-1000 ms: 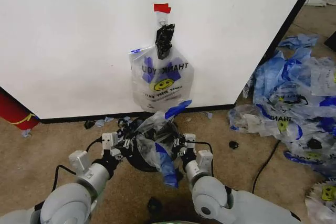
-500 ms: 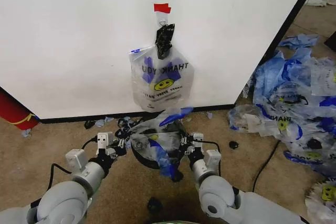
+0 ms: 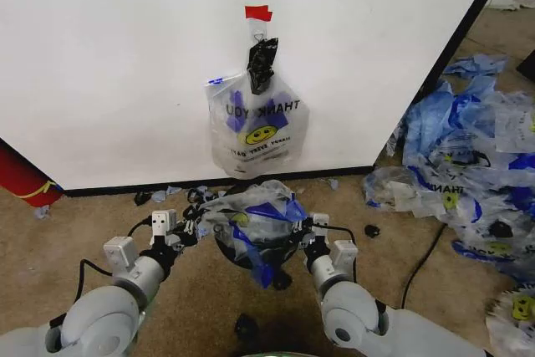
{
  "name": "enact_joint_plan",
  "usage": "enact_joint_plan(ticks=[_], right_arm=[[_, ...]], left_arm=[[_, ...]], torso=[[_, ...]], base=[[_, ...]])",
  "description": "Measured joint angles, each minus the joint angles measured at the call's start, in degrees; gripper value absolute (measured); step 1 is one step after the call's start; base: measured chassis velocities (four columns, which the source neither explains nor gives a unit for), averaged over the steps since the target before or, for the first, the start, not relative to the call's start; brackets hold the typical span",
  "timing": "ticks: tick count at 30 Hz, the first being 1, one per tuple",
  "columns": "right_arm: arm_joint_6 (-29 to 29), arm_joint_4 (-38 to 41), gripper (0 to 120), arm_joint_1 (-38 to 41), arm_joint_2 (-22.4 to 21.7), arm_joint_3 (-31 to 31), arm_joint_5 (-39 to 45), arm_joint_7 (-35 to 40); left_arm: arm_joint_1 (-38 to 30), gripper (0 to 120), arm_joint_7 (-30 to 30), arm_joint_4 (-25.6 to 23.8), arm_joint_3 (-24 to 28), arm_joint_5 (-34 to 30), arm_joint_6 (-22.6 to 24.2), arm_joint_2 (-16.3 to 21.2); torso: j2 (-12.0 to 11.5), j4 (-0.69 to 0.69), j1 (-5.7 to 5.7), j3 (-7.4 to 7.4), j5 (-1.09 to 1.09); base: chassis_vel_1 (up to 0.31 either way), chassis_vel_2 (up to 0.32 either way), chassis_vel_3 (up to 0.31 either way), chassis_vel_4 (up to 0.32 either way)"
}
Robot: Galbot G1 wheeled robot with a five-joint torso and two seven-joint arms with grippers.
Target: Pick up the garbage bag from the wall and place it over the trash bin.
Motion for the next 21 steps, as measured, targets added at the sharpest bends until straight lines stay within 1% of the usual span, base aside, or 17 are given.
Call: enact_joint_plan(ticks=[2,5,6,9,11,13,14,15,17,18,20,21], right_arm=[[0.0,-0.06,0,0.01,-0.01,0.0,0.0,0.02],[0.0,-0.18,0,0.03,0.0,0.0,0.01,0.06],[0.0,-0.18,0,0.03,0.0,0.0,0.01,0.06],[-0.06,-0.21,0,0.05,-0.3,0.43,0.37,0.23],[-0.16,-0.14,0,-0.03,-0.48,0.83,0.63,0.3],[-0.22,-0.08,0,-0.08,-0.56,0.98,0.76,0.34],[-0.31,0.06,0,-0.18,-0.67,1.22,0.94,0.38],[-0.38,0.19,0,-0.21,-0.71,1.33,1.14,0.44],[-0.48,0.51,0,-0.03,-0.66,1.27,1.61,0.46],[-0.48,0.66,0,0.13,-0.59,1.17,1.84,0.44],[-0.48,1.05,0,0.51,-0.44,0.91,2.52,0.42],[-0.48,1.05,0,0.51,-0.44,0.91,2.52,0.42]], left_arm=[[-0.12,14,0.0,-1.18,-0.13,0.03,0.04,0.2],[-0.1,23,-0.05,-2.43,-0.17,0.01,0.21,0.41],[-0.1,23,-0.05,-2.43,-0.17,0.01,0.21,0.41],[0.09,38,-0.14,-4.3,-0.17,-0.06,0.64,0.87],[0.09,47,-0.14,-4.71,-0.17,0.27,0.69,1.13],[0.08,48,-0.07,-4.82,-0.18,0.65,0.69,1.23],[0.04,53,0.35,-4.96,-0.23,2.01,0.69,1.41],[-0.01,57,1.1,-4.98,-0.27,4.03,0.61,1.57],[-0.05,69,4.62,-5.13,-0.09,9.12,0.04,1.83],[-0.06,72,5.5,-5.49,0.16,9.23,-0.13,1.83],[-0.29,78,6.51,-6.77,0.66,6.15,-0.21,1.53],[-0.29,78,6.51,-6.77,0.66,6.15,-0.21,1.53]], torso=[[0.0,0.0,0.0,0.0,0.0],[0.0,0.0,0.0,0.0,0.0],[0.0,0.0,0.0,0.0,0.0],[0.0,0.0,0.0,0.0,0.0],[0.0,0.0,0.0,0.0,0.0],[0.0,0.0,0.0,0.0,0.0],[0.0,0.0,0.0,0.0,0.0],[0.0,0.0,0.0,0.0,0.0],[0.0,0.0,0.0,0.0,0.0],[0.0,0.0,0.0,0.0,0.0],[0.0,0.01,0.0,0.0,0.0],[0.0,0.01,0.0,0.0,0.0]], base=[[0.0,0.0,0.0,0.0],[0.0,0.0,0.0,0.0],[0.0,0.0,0.0,0.0],[0.0,0.0,0.0,0.0],[0.0,0.0,0.0,0.0],[0.0,0.0,0.0,0.0],[0.0,0.0,0.0,0.0],[0.0,0.0,0.0,0.0],[0.0,0.0,0.0,0.0],[0.0,0.0,0.0,0.0],[0.0,0.0,0.0,0.0],[0.0,0.0,0.0,0.0]])
